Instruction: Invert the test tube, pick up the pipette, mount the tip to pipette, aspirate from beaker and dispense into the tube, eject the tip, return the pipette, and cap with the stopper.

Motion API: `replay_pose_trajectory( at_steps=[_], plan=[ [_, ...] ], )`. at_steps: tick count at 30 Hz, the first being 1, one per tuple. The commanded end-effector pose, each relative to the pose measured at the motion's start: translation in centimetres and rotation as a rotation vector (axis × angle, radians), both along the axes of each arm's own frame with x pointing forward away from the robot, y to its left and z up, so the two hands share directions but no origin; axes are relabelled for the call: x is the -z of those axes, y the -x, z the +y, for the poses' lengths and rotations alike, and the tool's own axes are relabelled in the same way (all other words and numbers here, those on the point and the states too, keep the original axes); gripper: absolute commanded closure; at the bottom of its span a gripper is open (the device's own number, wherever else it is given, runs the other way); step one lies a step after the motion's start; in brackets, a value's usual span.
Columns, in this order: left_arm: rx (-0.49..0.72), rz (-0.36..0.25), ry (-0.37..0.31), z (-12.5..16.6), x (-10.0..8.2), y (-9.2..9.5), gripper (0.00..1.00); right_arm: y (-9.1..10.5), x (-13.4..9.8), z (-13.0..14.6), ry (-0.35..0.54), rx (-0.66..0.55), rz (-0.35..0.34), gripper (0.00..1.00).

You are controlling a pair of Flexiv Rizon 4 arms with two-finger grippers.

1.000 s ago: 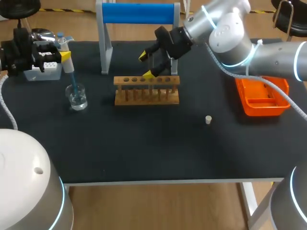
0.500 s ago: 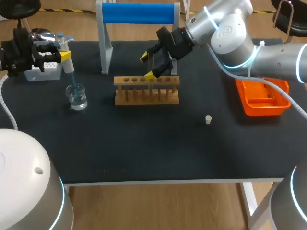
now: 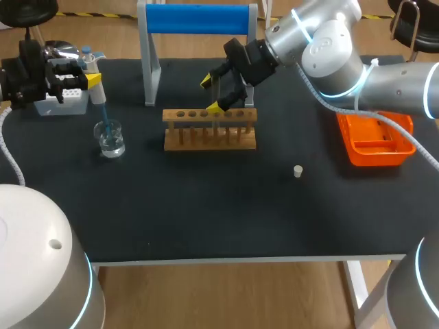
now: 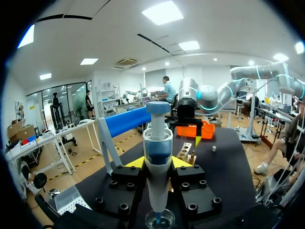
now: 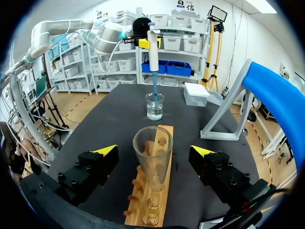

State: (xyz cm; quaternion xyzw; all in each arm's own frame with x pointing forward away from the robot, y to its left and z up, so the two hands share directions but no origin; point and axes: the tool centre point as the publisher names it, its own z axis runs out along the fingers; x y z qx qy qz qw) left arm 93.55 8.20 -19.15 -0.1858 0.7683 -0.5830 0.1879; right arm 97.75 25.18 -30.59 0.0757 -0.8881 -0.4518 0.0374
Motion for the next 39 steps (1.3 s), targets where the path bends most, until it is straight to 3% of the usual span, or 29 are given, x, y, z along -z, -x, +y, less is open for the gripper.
replay_pose_trajectory(
  at_steps=[1,12,26,35,39],
  plan=[
    [-0.003,-0.001,-0.001,-0.1,0.0,0.1,1.00,0.1,-0.1,0.0,0.002,0.002,-0.001,0.00],
    [-0.035,-0.044,-0.030,0.4,-3.1,1.4,1.00,0.1,-0.1,0.0,0.002,0.002,-0.001,0.00],
    [-0.031,-0.078,-0.081,-1.5,-7.1,2.4,1.00,0.1,-0.1,0.0,0.002,0.002,-0.001,0.00],
    [-0.006,-0.058,-0.141,-5.0,-12.2,2.2,1.00,0.1,-0.1,0.0,0.002,0.002,-0.001,0.00],
    [0.032,-0.047,-0.130,-7.5,-14.3,1.8,1.00,0.1,-0.1,0.0,0.002,0.002,-0.001,0.00]
  ],
)
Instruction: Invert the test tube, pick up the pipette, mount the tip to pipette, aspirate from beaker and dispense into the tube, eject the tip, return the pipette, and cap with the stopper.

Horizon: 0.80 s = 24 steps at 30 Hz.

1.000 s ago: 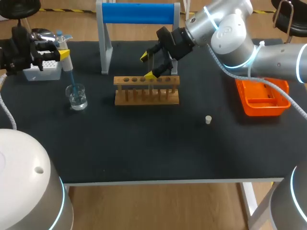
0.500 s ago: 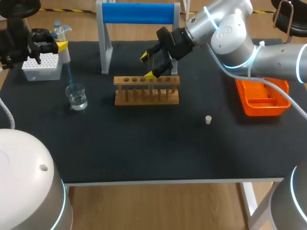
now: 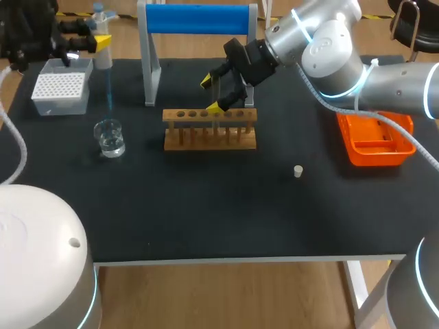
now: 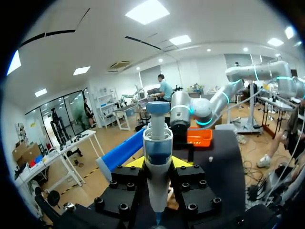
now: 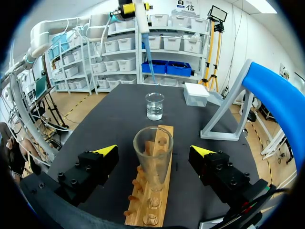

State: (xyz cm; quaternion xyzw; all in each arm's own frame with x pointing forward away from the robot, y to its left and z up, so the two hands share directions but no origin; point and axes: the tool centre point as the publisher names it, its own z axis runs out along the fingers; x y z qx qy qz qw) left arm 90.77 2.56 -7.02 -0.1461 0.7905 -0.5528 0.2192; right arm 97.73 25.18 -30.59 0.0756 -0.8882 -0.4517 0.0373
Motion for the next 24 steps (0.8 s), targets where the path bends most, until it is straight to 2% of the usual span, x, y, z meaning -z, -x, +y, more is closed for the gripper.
replay_pose_trajectory(
  at_steps=[1,6,9,14,24],
  plan=[
    [0.020,0.034,-0.023,-2.6,-2.7,-1.1,1.00,0.1,-0.1,0.0,0.002,0.001,-0.001,0.00],
    [0.052,0.038,-0.040,-6.3,-4.5,-1.8,1.00,0.1,-0.1,0.0,0.002,0.001,-0.001,0.00],
    [0.087,0.043,-0.019,-8.4,-5.2,-2.5,1.00,0.1,-0.1,0.0,0.002,0.001,-0.001,0.00],
    [0.118,0.042,-0.023,-11.5,-6.0,-3.3,1.00,0.1,-0.1,0.0,0.002,0.001,-0.001,0.00],
    [0.164,0.059,-0.009,-15.1,-6.9,-4.1,1.00,0.1,-0.1,0.0,0.002,0.001,-0.001,0.00]
  ],
)
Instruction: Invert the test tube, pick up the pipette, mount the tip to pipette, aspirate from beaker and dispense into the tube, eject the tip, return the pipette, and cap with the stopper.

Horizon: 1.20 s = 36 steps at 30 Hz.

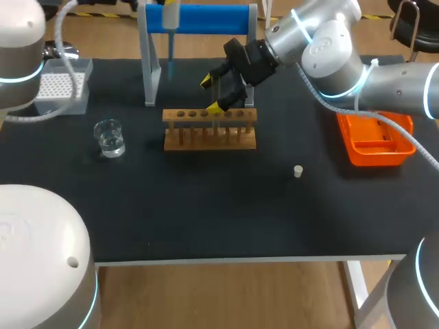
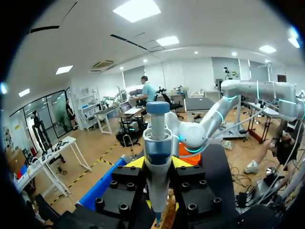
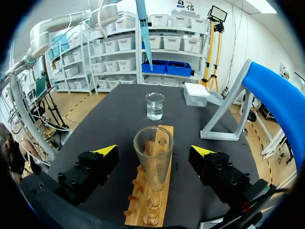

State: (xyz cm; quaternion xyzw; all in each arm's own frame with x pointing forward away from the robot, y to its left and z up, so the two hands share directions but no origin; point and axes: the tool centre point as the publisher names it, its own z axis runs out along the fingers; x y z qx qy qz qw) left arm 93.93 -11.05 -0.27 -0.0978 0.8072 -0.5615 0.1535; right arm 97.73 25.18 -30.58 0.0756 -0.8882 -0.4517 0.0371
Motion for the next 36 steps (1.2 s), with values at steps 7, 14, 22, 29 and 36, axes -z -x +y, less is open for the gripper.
replay_pose_trajectory(
  at_steps=[7,14,22,29,36],
  plan=[
    [0.037,0.012,0.006,-4.2,-0.8,-1.0,1.00,0.1,-0.1,0.0,0.002,0.001,-0.001,0.00],
    [0.072,0.012,0.016,-6.2,-1.3,-0.9,1.00,0.1,-0.1,0.0,0.002,0.001,-0.001,0.00],
    [0.083,0.016,0.024,-7.3,-1.2,-1.2,1.00,0.1,-0.1,0.0,0.002,0.001,-0.001,0.00],
    [0.097,0.017,0.028,-7.9,-1.0,-1.5,1.00,0.1,-0.1,0.0,0.002,0.001,-0.001,0.00],
    [0.103,0.017,0.034,-8.1,-0.8,-2.0,1.00,0.1,-0.1,0.0,0.002,0.001,-0.001,0.00]
  ],
)
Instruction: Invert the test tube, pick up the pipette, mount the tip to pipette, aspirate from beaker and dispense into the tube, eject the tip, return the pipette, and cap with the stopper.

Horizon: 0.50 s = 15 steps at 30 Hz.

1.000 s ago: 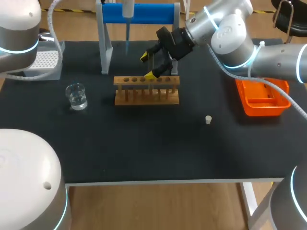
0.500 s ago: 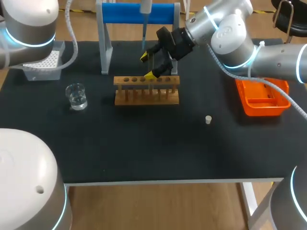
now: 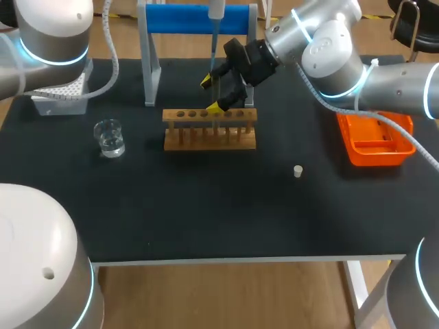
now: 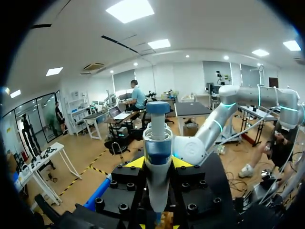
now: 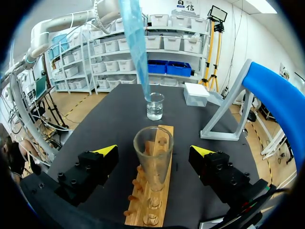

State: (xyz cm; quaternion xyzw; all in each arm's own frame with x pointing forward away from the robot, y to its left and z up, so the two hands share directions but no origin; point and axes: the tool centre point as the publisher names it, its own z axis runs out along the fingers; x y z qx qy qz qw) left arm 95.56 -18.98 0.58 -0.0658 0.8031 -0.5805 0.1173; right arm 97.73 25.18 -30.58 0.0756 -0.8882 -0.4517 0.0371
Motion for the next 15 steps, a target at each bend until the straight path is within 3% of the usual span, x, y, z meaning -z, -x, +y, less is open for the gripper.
replay_pose_trajectory(
  at_steps=[1,15],
  plan=[
    [0.006,-0.001,0.002,-0.16,0.12,-0.44,1.00,0.06,-0.07,-0.03,0.002,0.001,-0.001,0.00],
    [0.010,0.015,0.024,0.02,0.93,-1.13,1.00,0.06,-0.07,-0.03,0.002,0.001,-0.001,0.00]
  ],
)
